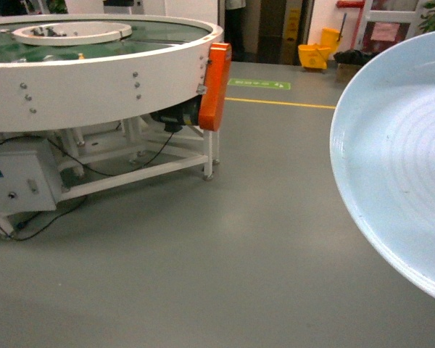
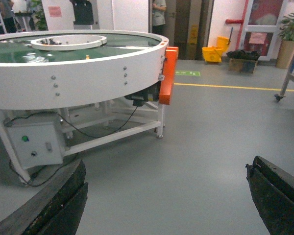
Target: Place blue tray on left shelf second layer neatly
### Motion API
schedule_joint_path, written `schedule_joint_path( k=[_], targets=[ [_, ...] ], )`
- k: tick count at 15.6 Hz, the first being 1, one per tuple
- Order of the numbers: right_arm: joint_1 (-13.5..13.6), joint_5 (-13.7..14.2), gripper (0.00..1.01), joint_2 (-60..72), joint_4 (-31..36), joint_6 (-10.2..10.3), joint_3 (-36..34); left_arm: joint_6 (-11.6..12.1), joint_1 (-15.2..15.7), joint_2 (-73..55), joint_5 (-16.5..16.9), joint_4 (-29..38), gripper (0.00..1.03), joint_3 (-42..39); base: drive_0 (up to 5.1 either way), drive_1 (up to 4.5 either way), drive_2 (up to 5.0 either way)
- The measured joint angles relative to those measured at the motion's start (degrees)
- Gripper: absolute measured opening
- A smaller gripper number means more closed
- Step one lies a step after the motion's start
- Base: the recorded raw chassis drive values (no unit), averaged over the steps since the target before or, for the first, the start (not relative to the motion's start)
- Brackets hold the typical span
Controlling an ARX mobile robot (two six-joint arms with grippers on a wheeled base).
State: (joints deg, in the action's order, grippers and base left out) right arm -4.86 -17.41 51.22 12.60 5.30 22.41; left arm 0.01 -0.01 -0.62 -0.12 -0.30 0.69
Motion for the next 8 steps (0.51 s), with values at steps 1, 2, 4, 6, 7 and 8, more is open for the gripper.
schedule_joint_path(
  k=[1, 2, 4, 6, 7, 8],
  targets=[
    [0.0, 0.0, 0.02, 0.0, 0.1, 0.0, 0.0, 0.0, 0.0, 0.0, 0.1, 0.0, 0.98, 0.0, 1.1, 0.42, -6.7],
    [0.0, 0.0, 0.02, 0.0, -0.1, 0.0, 0.0, 0.0, 0.0, 0.0, 0.0, 0.1, 0.98, 0.0, 1.4, 0.65, -6.5],
    [0.0, 0.1, 0.02, -0.1, 0.0, 0.0, 0.0, 0.0, 0.0, 0.0, 0.1, 0.0, 0.98, 0.0, 1.1, 1.06, -6.4],
    [0.0, 0.1, 0.02, 0.0, 0.1, 0.0, 0.0, 0.0, 0.0, 0.0, 0.1, 0.1, 0.98, 0.0, -1.4, 2.35, -5.2],
    [0.0, 0.1, 0.02, 0.1, -0.2, 0.0, 0.0, 0.0, 0.0, 0.0, 0.1, 0.1, 0.98, 0.0, -1.3, 2.51, -5.1],
    [0.0, 0.1, 0.02, 0.0, 0.2, 0.0, 0.0, 0.0, 0.0, 0.0, 0.1, 0.1, 0.98, 0.0, -1.3, 2.52, -5.2]
  ],
)
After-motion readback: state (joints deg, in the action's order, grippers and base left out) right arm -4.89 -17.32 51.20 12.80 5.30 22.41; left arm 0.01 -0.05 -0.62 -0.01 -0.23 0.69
